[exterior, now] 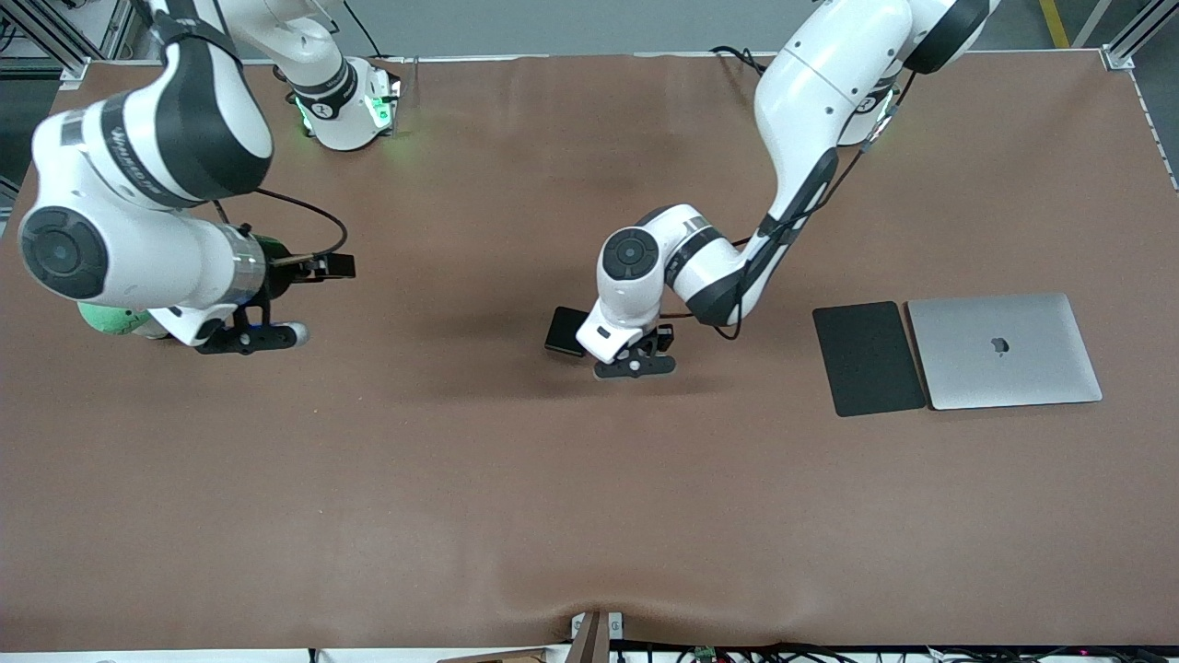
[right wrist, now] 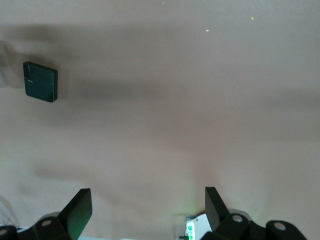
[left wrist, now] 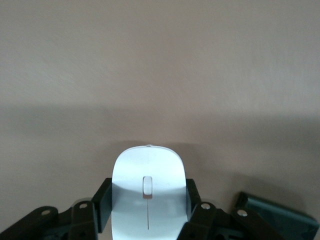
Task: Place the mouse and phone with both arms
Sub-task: 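Carry the mouse to the pad while the right gripper reaches the phone, then lower the mouse onto the pad while the right gripper grasps the phone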
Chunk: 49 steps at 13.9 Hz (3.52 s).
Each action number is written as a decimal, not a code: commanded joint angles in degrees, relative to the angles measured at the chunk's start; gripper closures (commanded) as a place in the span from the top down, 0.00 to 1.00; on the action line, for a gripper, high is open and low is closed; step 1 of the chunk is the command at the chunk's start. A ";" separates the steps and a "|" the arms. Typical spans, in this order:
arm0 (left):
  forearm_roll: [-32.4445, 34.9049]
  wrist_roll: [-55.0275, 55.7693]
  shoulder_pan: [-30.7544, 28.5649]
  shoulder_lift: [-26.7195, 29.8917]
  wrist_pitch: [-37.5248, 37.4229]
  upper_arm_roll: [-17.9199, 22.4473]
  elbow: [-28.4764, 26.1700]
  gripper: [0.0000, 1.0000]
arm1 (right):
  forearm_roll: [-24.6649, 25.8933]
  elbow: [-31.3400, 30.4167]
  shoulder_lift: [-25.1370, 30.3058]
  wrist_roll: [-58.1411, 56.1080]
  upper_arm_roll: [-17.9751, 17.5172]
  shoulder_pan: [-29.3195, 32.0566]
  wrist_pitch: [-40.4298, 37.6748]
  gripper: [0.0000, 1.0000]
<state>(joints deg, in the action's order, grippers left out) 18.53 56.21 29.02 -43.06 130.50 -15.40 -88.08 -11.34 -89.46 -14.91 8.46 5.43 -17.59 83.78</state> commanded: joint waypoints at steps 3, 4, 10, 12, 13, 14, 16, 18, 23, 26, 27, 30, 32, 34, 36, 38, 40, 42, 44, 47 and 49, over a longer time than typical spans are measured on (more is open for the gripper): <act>1.51 -2.67 -3.96 5.87 -5.08 -0.07 -1.13 0.00 | -1.05 -1.86 -0.81 5.33 0.28 -3.41 4.19 1.00; 1.42 -3.90 -5.02 7.10 -5.95 -0.07 -1.39 0.00 | -1.22 -1.86 -1.08 6.55 0.28 -4.46 4.98 1.00; 1.16 -17.69 -16.35 15.54 -12.72 -0.60 -5.52 0.00 | -1.84 -1.86 -4.06 12.71 0.28 -9.74 10.78 1.00; 1.16 -20.68 -19.34 16.86 -14.47 -0.60 -6.75 0.00 | -1.84 -1.86 -5.29 13.42 0.28 -11.23 13.15 1.00; 1.16 -22.00 -20.92 17.13 -15.01 -0.60 -7.19 0.00 | -1.84 -1.86 -6.08 13.42 0.37 -12.46 14.47 1.00; 1.25 -22.97 -22.50 17.83 -15.01 -0.60 -8.07 0.00 | -1.84 -1.86 -6.96 13.60 0.28 -13.08 15.61 1.00; 1.86 -23.95 -24.27 19.41 -15.01 -0.43 -10.87 0.00 | -1.84 -1.77 -8.20 16.39 0.28 -14.48 17.37 1.00; 2.39 -24.13 -27.08 21.60 -14.84 -0.60 -13.69 0.00 | -1.84 -1.77 -9.60 19.03 0.28 -16.15 19.66 1.00; 2.92 -24.13 -31.91 25.91 -9.41 -0.60 -21.85 0.00 | -1.93 -1.77 -14.34 24.49 0.28 -20.28 27.03 1.00; 3.01 -24.13 -34.82 28.72 -2.12 -0.60 -28.88 0.00 | -1.93 -1.77 -16.98 26.60 0.28 -21.78 31.43 1.00; 3.09 -23.95 -34.91 29.43 0.25 -0.51 -31.43 0.00 | -1.93 -1.77 -17.69 27.39 0.28 -22.22 32.57 1.00; 3.44 -23.86 -37.36 31.28 6.58 -0.51 -37.50 0.00 | -1.93 -1.51 -19.88 30.20 0.28 -23.63 36.09 1.00; 6.33 -23.86 -38.86 31.46 13.60 -0.42 -41.98 0.00 | -1.93 -1.51 -21.64 32.31 0.28 -24.77 39.07 1.00; 10.19 -23.86 -42.28 31.11 18.97 -0.51 -44.63 0.00 | -1.93 -1.42 -23.05 33.63 0.28 -25.65 41.72 1.00; 11.35 -23.78 -43.00 30.76 21.45 -0.51 -46.30 0.00 | -1.93 -1.42 -23.84 35.21 0.28 -26.18 42.95 1.00; 11.44 -23.78 -43.00 29.97 23.82 -0.51 -47.54 0.00 | -2.02 -1.33 -24.37 35.75 0.28 -26.62 43.22 1.00; 11.44 -23.78 -42.91 29.26 24.18 -0.51 -47.63 0.00 | -4.64 -1.42 -25.33 35.83 0.28 -27.23 44.70 1.00; 11.44 -23.69 -42.47 28.30 24.19 -0.51 -47.54 0.00 | -5.62 -1.51 -26.48 35.83 0.28 -27.85 46.82 1.00; 15.89 -22.99 -42.47 26.72 24.27 -0.60 -47.28 0.00 | -5.45 -1.42 -27.36 37.49 0.28 -28.20 47.18 1.00; 17.95 -19.83 -42.65 24.87 26.03 -0.60 -47.10 0.00 | -5.45 -1.51 -27.80 38.55 0.28 -28.82 47.97 1.00; 17.95 -19.64 -42.38 24.87 26.03 -0.69 -47.10 0.00 | -5.45 -1.42 -28.41 39.70 0.28 -29.17 48.40 1.00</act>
<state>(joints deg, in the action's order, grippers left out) 34.76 34.73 -13.29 -18.19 155.34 -15.88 -135.12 -15.57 -91.54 -42.61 46.77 5.18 -45.87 131.58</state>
